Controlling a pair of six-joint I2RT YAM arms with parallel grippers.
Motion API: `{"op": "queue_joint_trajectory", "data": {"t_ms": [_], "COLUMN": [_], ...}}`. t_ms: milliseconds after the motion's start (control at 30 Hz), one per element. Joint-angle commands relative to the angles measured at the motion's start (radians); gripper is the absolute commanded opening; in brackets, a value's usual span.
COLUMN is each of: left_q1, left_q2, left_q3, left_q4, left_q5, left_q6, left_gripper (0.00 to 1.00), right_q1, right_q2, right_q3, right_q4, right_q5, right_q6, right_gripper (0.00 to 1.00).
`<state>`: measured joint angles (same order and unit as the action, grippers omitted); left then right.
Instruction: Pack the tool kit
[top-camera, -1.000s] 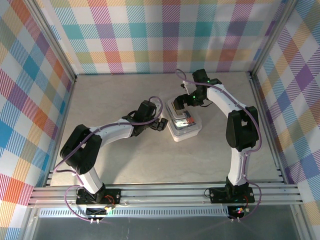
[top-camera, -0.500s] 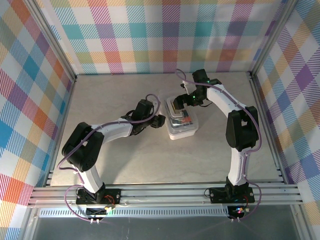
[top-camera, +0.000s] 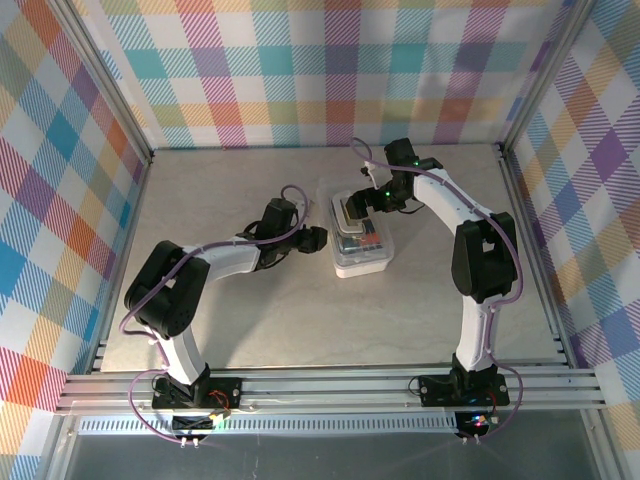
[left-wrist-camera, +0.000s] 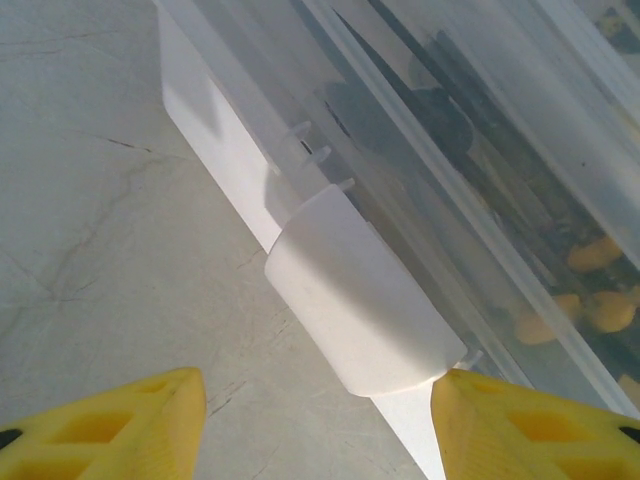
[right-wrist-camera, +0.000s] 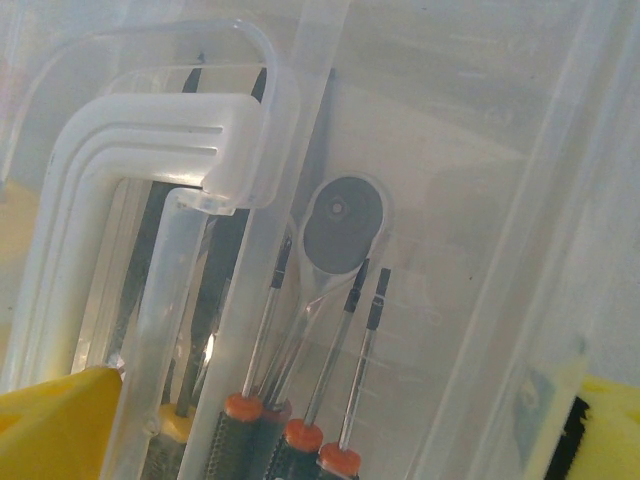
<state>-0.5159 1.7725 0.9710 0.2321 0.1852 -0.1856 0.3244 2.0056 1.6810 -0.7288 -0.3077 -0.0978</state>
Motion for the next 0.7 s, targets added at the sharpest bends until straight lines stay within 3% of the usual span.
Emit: {"op": "queue_joint_trajectory", "data": {"t_ms": [0, 167, 667], "left_q1": [0.033, 0.054, 0.095], "left_q2": [0.018, 0.032, 0.044], "left_q3": [-0.006, -0.008, -0.018], "left_q4": [0.102, 0.147, 0.202], "left_q5": [0.024, 0.093, 0.176], "left_q6": [-0.049, -0.094, -0.158], "left_gripper": [0.60, 0.45, 0.29], "right_q1": [0.012, 0.011, 0.010], "right_q2": [0.002, 0.004, 0.005], "right_q3": [-0.028, -0.029, -0.026], "right_q4": [-0.067, -0.068, -0.073], "right_q5": [-0.041, -0.042, -0.044], "right_q6": [-0.026, -0.028, -0.029], "right_gripper": [0.99, 0.99, 0.99]}}
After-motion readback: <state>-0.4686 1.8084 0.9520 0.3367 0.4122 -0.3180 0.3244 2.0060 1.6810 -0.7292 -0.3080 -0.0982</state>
